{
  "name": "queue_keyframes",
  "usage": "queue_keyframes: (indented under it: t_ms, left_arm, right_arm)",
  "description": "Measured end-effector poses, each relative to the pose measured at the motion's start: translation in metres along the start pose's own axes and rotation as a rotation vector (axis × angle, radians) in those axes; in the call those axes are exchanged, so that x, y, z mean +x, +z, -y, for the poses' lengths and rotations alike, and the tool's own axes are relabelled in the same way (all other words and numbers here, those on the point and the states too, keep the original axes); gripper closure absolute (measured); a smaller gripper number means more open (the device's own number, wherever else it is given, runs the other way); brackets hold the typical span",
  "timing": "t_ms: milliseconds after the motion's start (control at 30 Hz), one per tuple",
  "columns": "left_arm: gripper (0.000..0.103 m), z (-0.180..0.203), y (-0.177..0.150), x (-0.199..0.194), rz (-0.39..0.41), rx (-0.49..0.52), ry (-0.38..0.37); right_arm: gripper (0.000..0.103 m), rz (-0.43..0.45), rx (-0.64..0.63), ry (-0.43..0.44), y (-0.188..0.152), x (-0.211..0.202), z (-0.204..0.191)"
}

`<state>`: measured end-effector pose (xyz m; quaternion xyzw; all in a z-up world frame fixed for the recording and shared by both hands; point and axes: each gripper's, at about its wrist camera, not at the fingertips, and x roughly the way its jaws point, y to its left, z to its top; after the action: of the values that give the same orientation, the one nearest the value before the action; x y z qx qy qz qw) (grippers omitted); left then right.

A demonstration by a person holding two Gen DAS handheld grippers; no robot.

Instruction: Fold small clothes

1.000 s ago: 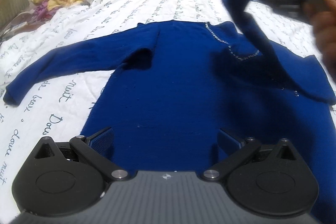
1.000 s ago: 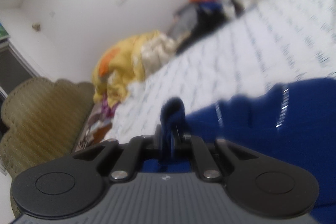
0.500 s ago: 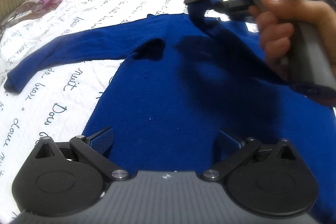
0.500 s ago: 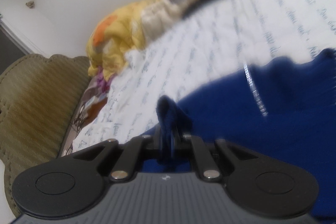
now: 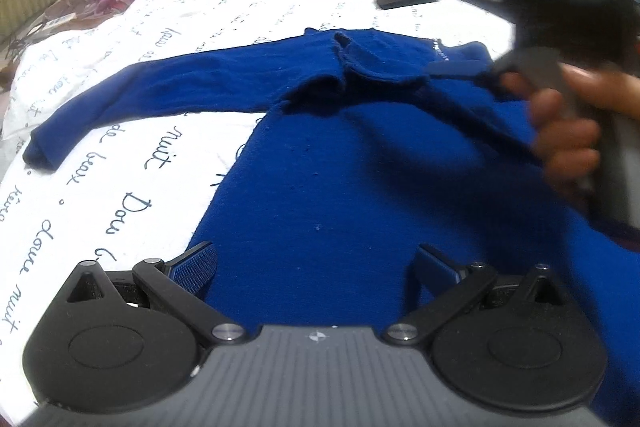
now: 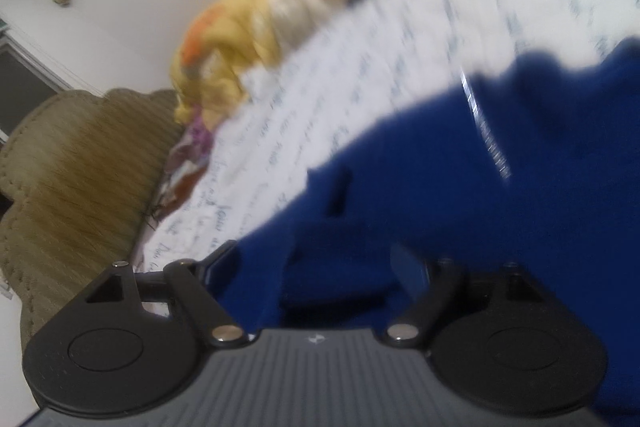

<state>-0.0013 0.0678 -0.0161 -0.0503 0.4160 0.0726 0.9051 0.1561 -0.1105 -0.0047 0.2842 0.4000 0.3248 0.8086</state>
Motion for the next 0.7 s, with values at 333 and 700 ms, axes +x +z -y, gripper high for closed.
queue_keyframes:
  t_ms: [333,700]
  left_arm:
    - [0.000,-0.004,0.003,-0.004,0.026,0.021,0.050]
    - [0.000,-0.125,0.038,0.004,0.106,-0.144,0.340]
  right_arm:
    - [0.020,-0.039,-0.029,-0.014,-0.008,-0.005,-0.005]
    - [0.021,-0.016,-0.203,-0.156,-0.026,-0.051,-0.028]
